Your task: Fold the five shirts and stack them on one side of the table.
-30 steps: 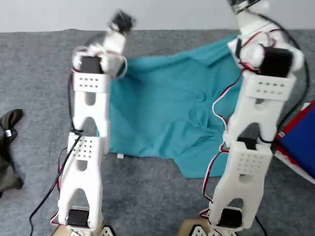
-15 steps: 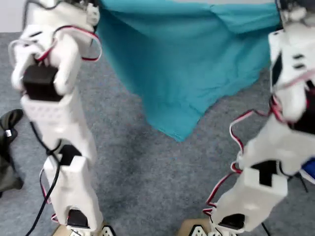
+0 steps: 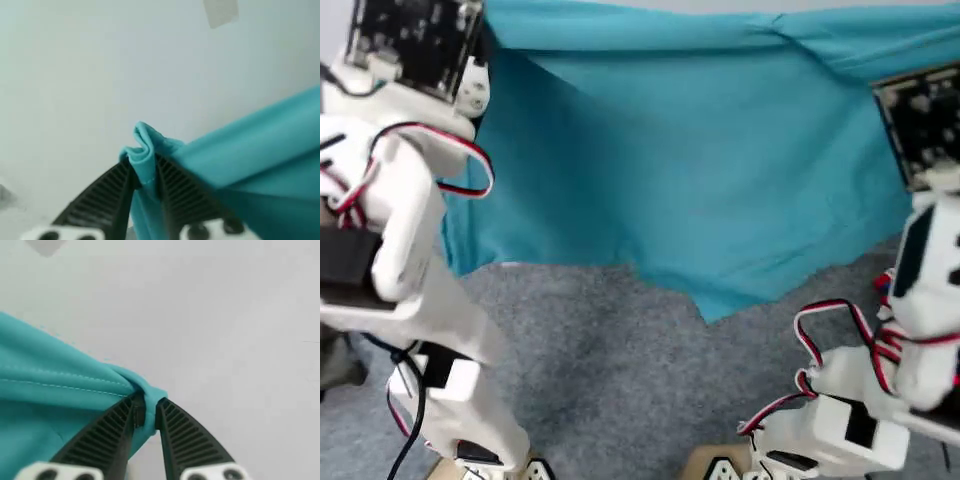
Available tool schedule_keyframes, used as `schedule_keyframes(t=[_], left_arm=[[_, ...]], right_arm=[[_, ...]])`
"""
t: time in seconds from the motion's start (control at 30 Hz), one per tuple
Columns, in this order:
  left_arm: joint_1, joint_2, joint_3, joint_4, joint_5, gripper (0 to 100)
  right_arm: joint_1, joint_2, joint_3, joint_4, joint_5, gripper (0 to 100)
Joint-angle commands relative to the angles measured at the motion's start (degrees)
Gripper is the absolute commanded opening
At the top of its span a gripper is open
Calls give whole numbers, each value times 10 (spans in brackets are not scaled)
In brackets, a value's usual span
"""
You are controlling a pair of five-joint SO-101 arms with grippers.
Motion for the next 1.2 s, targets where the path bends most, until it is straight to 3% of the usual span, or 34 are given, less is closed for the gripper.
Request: schedule_keyframes(t=[0.0, 0.23, 0.47, 0.63, 0.93, 1.17], left_arm=[[-3, -40, -18, 12, -29, 6], [-8, -71, -18, 12, -33, 6], [-8, -113, -9, 12, -110, 6], [-7, -178, 48, 12, -120, 6], [-8, -294, 190, 11, -115, 6], [-8, -453, 413, 11, -115, 6]], right_arm=[[22, -23, -13, -16, 6, 13], [22, -33, -14, -15, 6, 13], [22, -34, -17, -14, 6, 13], [22, -70, -14, -11, 6, 13], [53, -139, -13, -23, 14, 13], [52, -187, -13, -36, 72, 13]])
